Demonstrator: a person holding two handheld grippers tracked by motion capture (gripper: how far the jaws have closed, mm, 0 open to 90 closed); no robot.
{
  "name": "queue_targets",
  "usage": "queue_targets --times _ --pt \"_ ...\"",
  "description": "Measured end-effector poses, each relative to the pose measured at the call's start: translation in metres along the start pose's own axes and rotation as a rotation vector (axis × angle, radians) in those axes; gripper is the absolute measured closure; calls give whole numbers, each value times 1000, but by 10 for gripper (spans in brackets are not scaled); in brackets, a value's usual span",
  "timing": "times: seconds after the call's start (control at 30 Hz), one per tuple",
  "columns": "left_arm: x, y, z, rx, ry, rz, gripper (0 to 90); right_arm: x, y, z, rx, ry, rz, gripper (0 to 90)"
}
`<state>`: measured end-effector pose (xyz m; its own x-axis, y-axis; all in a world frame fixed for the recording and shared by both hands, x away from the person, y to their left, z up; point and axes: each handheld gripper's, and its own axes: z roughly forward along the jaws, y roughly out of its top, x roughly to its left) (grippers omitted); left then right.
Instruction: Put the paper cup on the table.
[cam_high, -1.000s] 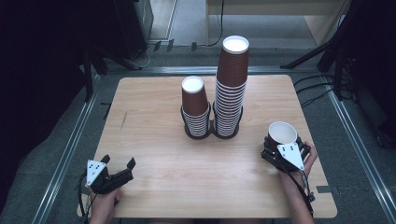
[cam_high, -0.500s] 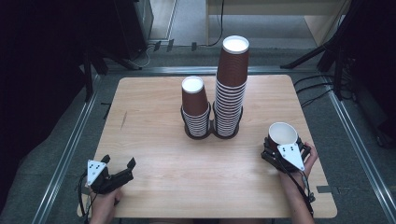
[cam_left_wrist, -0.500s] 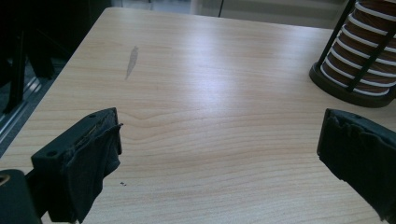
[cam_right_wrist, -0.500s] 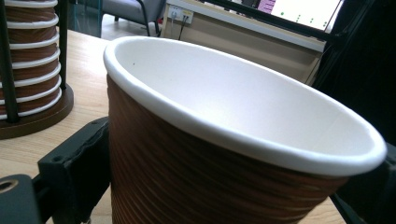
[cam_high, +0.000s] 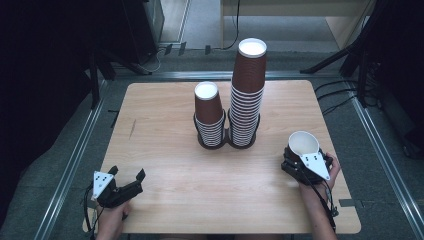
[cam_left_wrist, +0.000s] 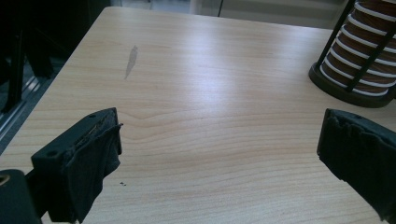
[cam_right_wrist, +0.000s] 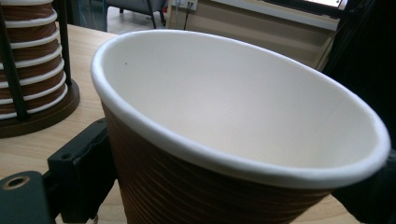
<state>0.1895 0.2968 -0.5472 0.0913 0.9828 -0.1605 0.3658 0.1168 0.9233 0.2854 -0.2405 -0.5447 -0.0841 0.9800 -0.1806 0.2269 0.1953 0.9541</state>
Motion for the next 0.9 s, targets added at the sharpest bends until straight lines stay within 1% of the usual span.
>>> queue_targets --times 0.17,0.2,0.23,0.33,0.4,0.43,0.53,0.57,0.6,0.73,0.77,0.9 --pt "0 0 0 0 -1 0 1 -2 1 -1 7 11 23 72" --pt "0 0 0 1 -2 0 1 -2 1 -1 10 14 20 73" --pt "0 0 0 1 -2 -2 1 -2 2 -1 25 31 21 74" --pt "0 0 0 2 -2 -1 1 -2 3 -2 24 40 21 73" --pt "0 0 0 1 -2 -1 1 -2 4 -2 24 51 25 45" --pt "0 0 0 1 -2 -1 1 -3 4 -2 25 68 37 18" --pt "0 0 0 0 -2 -2 1 -3 4 -2 29 79 49 1" --pt "0 0 0 1 -2 -1 1 -5 3 -1 42 100 72 0" --pt "0 0 0 1 -2 -1 1 -5 3 -1 45 102 79 0" --pt "0 0 0 3 -3 1 1 -7 2 -1 46 117 94 0" --pt "0 0 0 3 -4 1 1 -8 2 -1 41 134 100 0" --pt "0 0 0 4 -5 3 1 -8 1 -2 48 145 106 0"
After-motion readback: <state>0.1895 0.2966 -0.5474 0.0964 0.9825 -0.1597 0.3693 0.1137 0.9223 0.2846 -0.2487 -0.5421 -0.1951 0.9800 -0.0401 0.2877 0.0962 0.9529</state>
